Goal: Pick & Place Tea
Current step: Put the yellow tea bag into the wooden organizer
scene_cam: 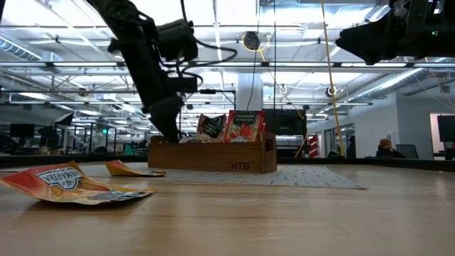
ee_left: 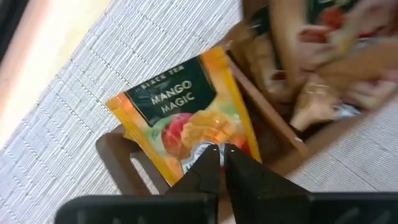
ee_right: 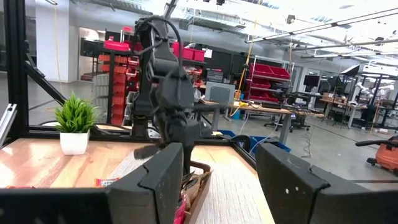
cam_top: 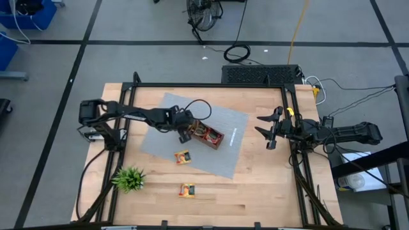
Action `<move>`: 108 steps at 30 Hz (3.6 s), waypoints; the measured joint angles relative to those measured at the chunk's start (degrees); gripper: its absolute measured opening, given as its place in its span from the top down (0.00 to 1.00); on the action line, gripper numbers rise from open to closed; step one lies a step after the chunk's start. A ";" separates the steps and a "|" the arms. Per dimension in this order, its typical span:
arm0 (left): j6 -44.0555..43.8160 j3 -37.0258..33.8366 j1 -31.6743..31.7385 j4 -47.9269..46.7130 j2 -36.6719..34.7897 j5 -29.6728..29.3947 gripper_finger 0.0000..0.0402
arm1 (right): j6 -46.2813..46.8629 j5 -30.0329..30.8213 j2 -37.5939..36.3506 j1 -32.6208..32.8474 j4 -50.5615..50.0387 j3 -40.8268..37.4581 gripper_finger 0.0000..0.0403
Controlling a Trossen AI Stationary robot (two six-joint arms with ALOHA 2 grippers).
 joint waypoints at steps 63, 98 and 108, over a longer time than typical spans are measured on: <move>-18.04 4.68 -24.27 -13.49 10.70 9.18 0.94 | 0.00 0.00 -0.02 0.01 0.02 0.00 0.54; -18.75 -9.93 -17.63 19.90 -1.58 -32.36 0.94 | 0.00 0.00 0.00 0.02 0.00 0.00 0.54; -18.78 -15.58 -11.77 30.45 -1.60 -28.90 0.94 | 0.00 0.00 0.00 0.00 0.00 0.00 0.54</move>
